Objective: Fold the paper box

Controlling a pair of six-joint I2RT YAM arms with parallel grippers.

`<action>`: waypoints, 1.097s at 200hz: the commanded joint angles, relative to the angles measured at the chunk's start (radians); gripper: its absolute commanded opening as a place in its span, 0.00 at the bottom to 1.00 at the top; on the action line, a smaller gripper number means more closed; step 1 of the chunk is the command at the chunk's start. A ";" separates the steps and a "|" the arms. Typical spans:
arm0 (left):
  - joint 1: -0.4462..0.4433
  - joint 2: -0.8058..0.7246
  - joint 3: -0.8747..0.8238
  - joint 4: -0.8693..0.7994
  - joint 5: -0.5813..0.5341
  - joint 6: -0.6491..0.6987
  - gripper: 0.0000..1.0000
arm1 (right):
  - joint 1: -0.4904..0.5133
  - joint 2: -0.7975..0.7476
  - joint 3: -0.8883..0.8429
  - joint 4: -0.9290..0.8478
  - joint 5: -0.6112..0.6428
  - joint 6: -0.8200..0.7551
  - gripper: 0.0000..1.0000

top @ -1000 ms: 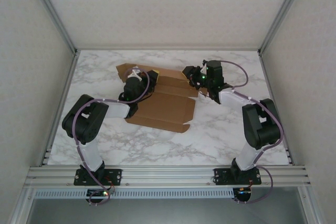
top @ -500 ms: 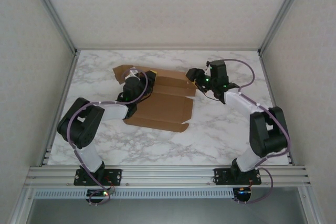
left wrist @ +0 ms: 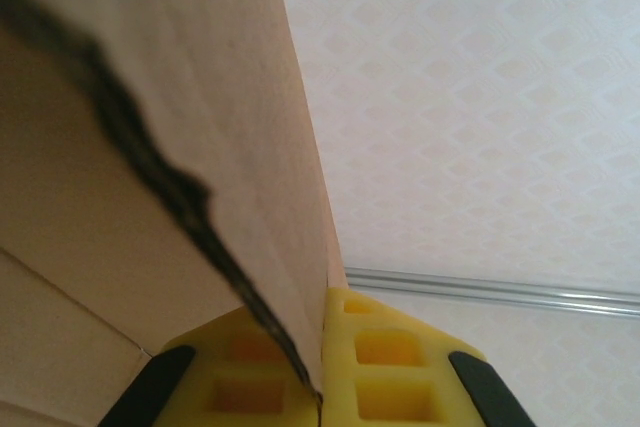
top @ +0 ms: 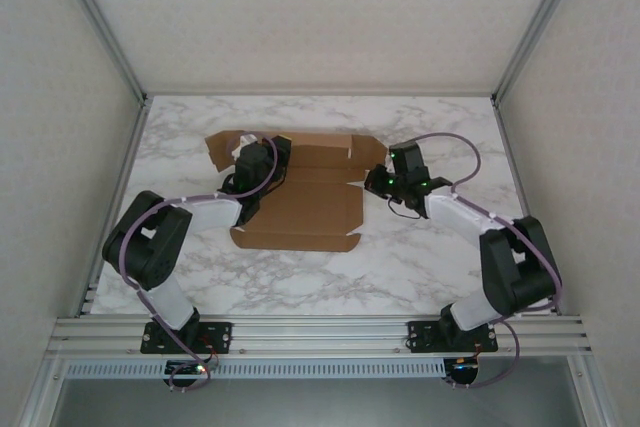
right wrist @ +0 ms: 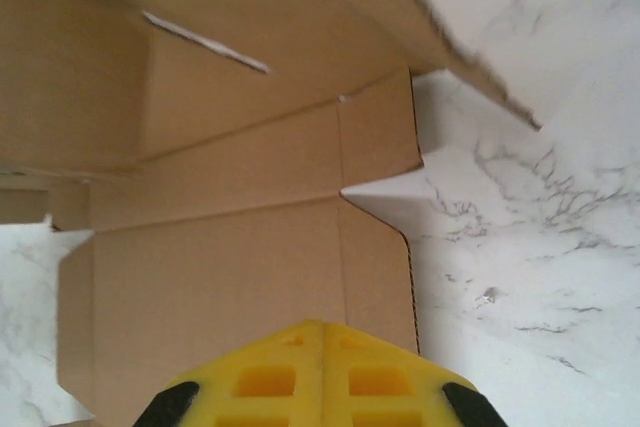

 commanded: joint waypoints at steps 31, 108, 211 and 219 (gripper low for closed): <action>-0.010 -0.012 0.041 -0.108 -0.008 0.009 0.04 | -0.023 0.244 0.195 -0.014 0.020 -0.077 0.04; -0.007 -0.004 0.056 -0.160 0.003 0.013 0.03 | -0.056 0.426 0.393 -0.135 0.099 -0.169 0.30; 0.001 0.024 0.062 -0.145 0.050 -0.013 0.01 | -0.065 0.463 0.317 0.112 -0.181 -0.031 0.44; 0.000 0.022 0.062 -0.146 0.049 -0.012 0.01 | -0.065 0.454 0.306 0.145 -0.195 -0.021 0.42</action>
